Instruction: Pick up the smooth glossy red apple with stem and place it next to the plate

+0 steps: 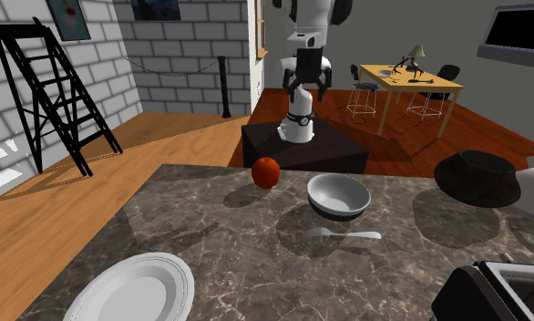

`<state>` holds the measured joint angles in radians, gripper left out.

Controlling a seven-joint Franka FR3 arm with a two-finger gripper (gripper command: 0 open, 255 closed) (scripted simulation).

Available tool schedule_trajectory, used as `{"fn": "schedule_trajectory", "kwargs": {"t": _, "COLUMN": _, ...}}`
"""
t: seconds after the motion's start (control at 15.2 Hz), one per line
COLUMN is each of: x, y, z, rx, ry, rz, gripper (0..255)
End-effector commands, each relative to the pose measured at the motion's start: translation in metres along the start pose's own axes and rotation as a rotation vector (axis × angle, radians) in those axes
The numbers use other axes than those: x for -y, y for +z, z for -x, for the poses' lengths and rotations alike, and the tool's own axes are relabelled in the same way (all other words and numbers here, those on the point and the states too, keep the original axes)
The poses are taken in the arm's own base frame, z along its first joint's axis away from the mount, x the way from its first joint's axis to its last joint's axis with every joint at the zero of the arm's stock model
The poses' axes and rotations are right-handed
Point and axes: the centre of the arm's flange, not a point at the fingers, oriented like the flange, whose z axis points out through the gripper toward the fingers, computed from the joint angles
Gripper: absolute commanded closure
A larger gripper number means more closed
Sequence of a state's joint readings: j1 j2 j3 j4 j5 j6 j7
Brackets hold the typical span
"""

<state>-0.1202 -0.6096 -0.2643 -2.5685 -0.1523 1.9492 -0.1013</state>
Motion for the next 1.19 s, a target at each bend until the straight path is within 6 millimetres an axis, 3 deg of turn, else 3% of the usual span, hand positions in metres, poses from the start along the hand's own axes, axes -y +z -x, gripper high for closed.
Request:
{"fn": "schedule_trajectory", "kwargs": {"t": 0.0, "x": -0.021, "y": 0.016, "z": -0.006, "rx": -0.003, "ry": 0.02, "rz": -0.014, "gripper": 0}}
{"fn": "schedule_trajectory", "kwargs": {"t": 0.86, "x": -0.164, "y": 0.125, "z": -0.032, "rx": -0.01, "ry": 0.152, "rz": -0.106, "gripper": 0}}
{"fn": "schedule_trajectory", "kwargs": {"t": 1.12, "x": -0.162, "y": 0.146, "z": -0.033, "rx": -0.01, "ry": 0.152, "rz": -0.106, "gripper": 0}}
